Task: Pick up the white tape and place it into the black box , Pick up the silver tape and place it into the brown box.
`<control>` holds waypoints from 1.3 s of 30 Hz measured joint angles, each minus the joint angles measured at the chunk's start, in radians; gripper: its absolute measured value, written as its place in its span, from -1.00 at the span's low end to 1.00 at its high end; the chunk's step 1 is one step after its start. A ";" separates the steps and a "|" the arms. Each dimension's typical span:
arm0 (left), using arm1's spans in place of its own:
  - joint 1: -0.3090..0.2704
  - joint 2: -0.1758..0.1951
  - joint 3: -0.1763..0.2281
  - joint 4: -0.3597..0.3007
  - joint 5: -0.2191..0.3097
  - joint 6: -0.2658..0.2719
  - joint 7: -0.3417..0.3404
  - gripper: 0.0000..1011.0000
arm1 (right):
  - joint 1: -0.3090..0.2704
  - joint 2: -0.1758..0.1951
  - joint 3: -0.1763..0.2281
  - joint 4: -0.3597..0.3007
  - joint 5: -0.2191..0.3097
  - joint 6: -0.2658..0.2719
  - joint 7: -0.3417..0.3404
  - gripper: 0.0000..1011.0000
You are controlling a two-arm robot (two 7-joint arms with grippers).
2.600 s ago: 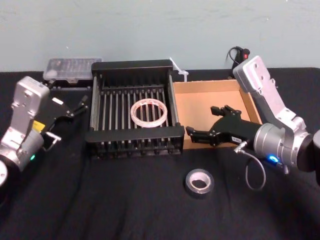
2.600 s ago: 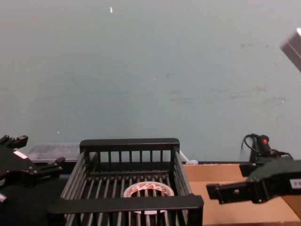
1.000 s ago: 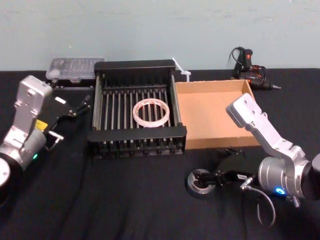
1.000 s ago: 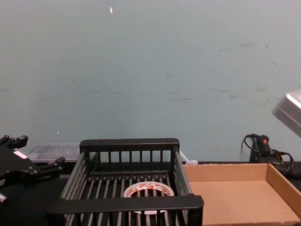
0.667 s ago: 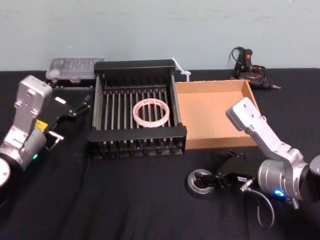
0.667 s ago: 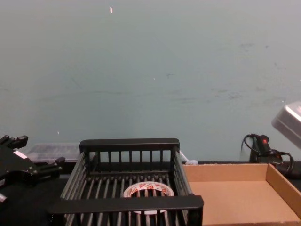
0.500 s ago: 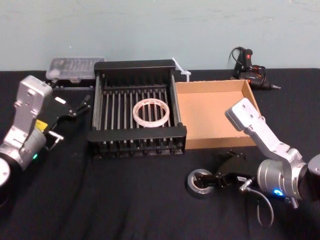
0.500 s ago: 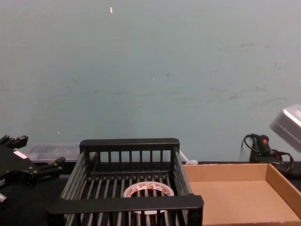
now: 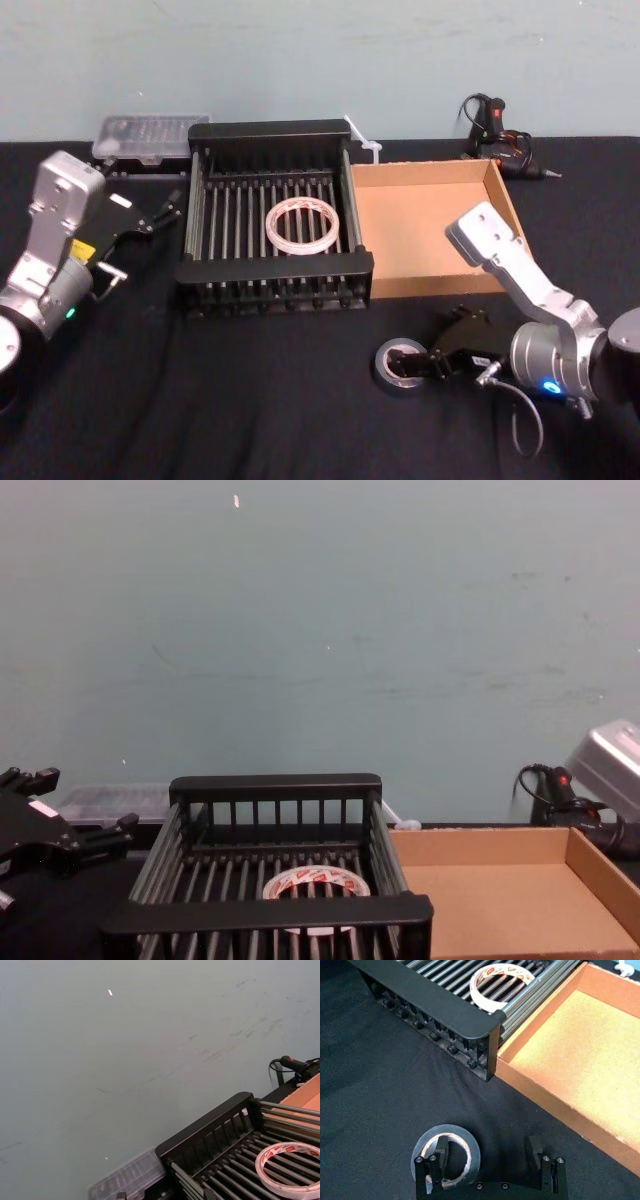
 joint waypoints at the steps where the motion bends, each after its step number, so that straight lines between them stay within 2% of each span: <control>1: 0.000 0.000 0.000 0.000 0.000 0.000 0.000 0.98 | 0.000 -0.001 -0.001 0.002 -0.002 0.001 0.001 0.98; 24: 0.000 0.000 0.000 0.000 0.000 0.000 0.000 0.98 | 0.003 -0.008 -0.002 0.014 -0.016 -0.001 0.008 0.97; 28: 0.000 0.000 0.000 0.000 0.000 0.000 0.000 0.98 | 0.003 -0.007 -0.002 0.013 -0.015 -0.001 0.007 0.81; 31: 0.000 0.000 0.000 0.000 0.000 0.000 0.000 0.98 | 0.003 -0.007 -0.002 0.013 -0.015 -0.001 0.007 0.62; 32: 0.000 0.000 0.000 0.000 0.000 0.000 0.000 0.98 | 0.003 -0.007 -0.002 0.013 -0.014 -0.001 0.007 0.62; 39: 0.000 0.000 0.000 0.000 0.000 0.000 0.000 0.98 | 0.003 -0.007 -0.001 0.012 -0.014 -0.001 0.007 0.17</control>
